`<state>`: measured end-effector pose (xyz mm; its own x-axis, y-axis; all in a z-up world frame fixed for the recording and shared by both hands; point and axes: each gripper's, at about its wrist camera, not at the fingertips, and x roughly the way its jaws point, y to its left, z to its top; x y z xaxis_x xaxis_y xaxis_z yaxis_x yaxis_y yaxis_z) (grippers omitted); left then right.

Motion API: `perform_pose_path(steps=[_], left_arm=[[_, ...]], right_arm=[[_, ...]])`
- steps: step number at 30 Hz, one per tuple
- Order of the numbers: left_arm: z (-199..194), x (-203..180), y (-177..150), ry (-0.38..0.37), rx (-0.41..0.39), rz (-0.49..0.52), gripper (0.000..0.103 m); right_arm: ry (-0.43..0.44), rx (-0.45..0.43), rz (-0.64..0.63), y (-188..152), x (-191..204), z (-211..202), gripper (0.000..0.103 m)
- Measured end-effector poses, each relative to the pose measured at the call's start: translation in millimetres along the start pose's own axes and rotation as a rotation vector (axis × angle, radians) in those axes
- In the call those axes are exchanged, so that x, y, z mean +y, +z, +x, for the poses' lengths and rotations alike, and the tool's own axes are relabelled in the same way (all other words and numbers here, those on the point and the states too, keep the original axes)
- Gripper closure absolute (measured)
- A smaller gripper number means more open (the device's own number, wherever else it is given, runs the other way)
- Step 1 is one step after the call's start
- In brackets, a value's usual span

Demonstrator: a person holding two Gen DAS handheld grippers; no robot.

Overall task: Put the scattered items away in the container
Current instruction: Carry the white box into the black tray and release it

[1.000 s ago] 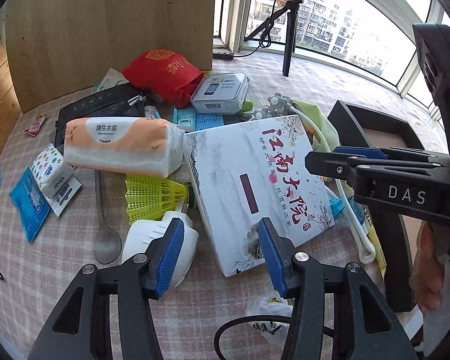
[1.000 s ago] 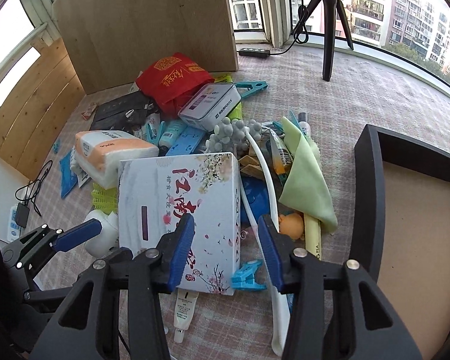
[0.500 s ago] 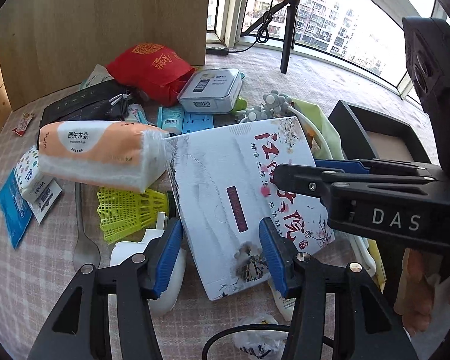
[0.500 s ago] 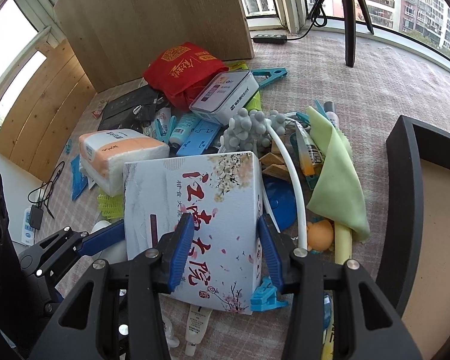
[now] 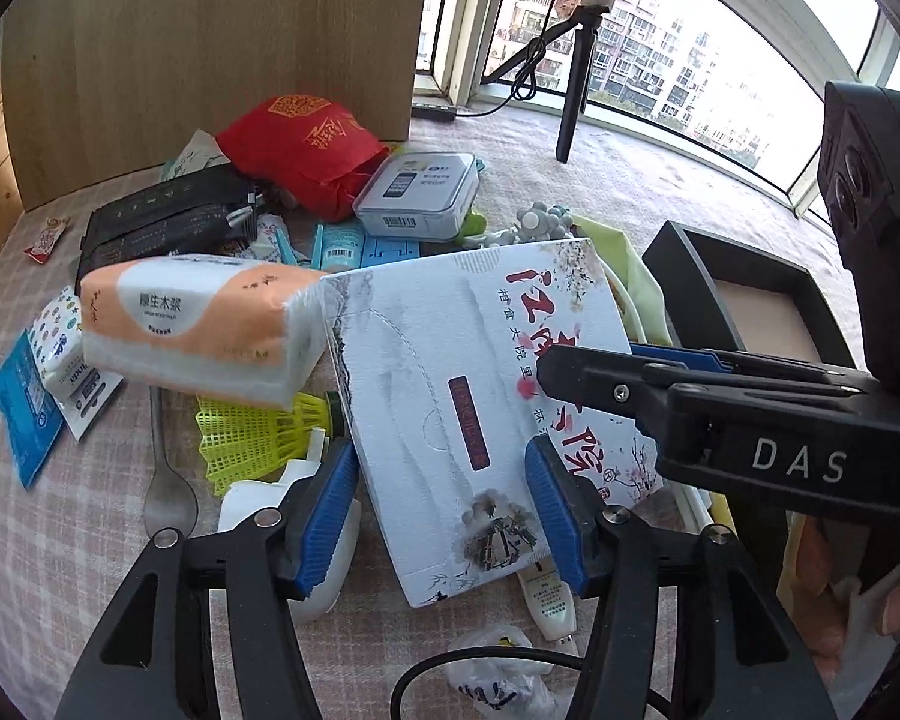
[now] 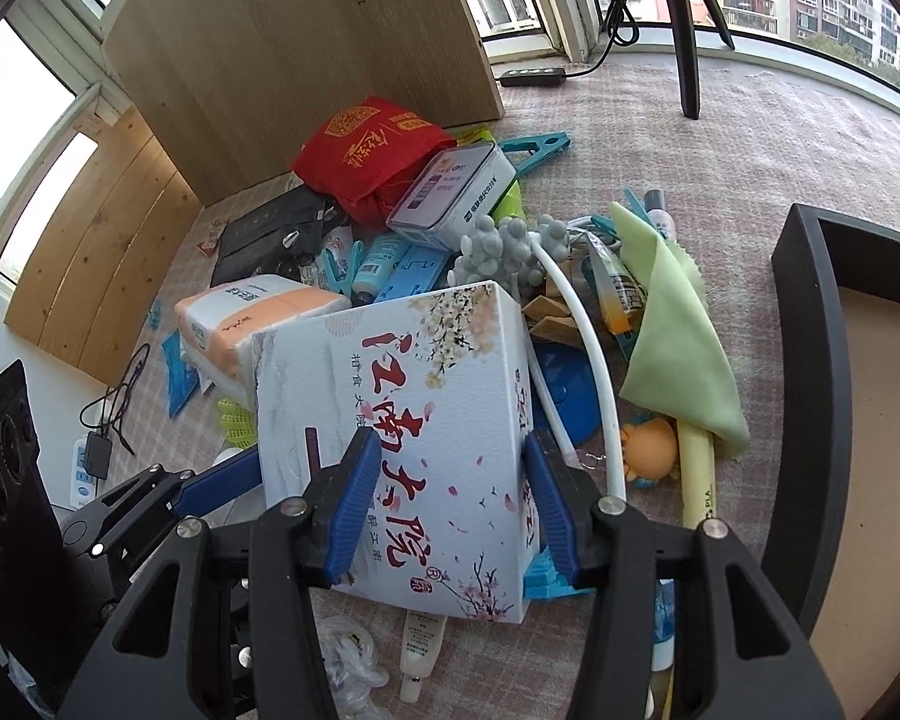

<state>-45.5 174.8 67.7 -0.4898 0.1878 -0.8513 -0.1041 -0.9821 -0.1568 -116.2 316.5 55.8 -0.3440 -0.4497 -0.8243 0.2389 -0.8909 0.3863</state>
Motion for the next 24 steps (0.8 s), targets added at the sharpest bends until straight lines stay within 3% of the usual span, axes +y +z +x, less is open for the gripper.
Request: perform_pose_path(steps=[10,16,24], left_arm=[[-41.4,-30.9,17.7,-0.056,-0.078,0.036,0.049],[-44.6,-80.1,18.4,-0.101,-0.096,0.119,0.048],[-39.9,-156.0,13.8,-0.215,-0.065,0.251,0.049]], right_arm=[[0.005,-0.088,0.030,0.9,-11.3,-53.4,0.054],[-0.052,-0.145,0.095,-12.2,-44.5,-95.1,0.054],[-0.131,-0.205,0.226,-49.4,-107.3,-151.8,0.054]])
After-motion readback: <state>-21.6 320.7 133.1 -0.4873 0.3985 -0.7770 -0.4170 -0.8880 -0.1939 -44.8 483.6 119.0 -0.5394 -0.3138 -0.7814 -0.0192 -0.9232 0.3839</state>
